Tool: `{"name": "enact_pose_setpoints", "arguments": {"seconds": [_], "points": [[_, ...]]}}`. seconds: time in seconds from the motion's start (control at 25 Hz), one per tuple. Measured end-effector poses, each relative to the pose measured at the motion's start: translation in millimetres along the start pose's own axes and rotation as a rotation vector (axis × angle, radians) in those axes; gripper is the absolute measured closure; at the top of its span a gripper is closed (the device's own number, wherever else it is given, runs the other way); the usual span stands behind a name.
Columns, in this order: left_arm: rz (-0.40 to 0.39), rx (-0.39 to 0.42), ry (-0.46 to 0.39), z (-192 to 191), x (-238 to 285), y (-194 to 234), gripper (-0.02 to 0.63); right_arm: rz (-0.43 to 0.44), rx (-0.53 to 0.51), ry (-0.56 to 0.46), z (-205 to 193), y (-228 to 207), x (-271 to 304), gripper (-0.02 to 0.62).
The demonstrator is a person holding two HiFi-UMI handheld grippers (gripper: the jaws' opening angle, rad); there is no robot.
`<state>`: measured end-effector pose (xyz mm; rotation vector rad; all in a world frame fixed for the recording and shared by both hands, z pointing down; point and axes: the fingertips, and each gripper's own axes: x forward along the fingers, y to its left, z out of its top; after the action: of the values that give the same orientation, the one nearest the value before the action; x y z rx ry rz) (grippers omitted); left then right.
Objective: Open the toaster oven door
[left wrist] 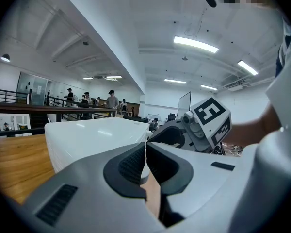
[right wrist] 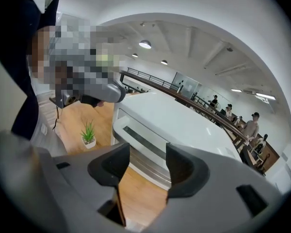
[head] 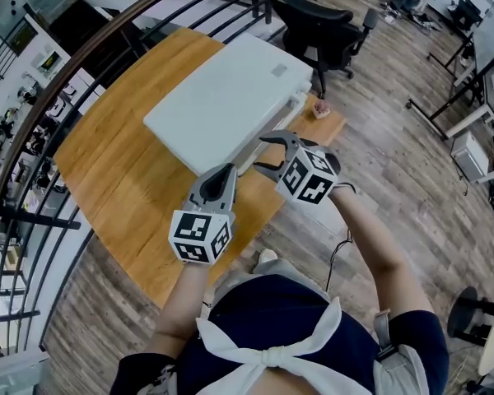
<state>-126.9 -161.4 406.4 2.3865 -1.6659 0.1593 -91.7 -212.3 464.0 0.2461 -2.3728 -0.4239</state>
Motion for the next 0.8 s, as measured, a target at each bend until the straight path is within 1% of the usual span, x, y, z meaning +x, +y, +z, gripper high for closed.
{"name": "enact_pose_setpoints", "arguments": {"seconds": [0.16,0.32,0.56,0.8], "points": [[0.011,-0.003,-0.001,0.6,-0.6,2.2,0.581,0.055,-0.073,0.062,-5.6,4.6,7.5,0.365],[0.021,-0.007,0.000,-2.1,-0.2,5.3,0.581,0.052,-0.113,0.079,-8.0,5.6,11.0,0.368],[0.021,-0.016,-0.001,-3.6,0.5,6.3,0.581,0.076,-0.109,0.101,-9.6,6.7,9.2,0.380],[0.014,-0.017,0.004,-3.8,1.3,5.9,0.581,0.083,-0.063,0.079,-10.4,10.3,5.4,0.377]]}}
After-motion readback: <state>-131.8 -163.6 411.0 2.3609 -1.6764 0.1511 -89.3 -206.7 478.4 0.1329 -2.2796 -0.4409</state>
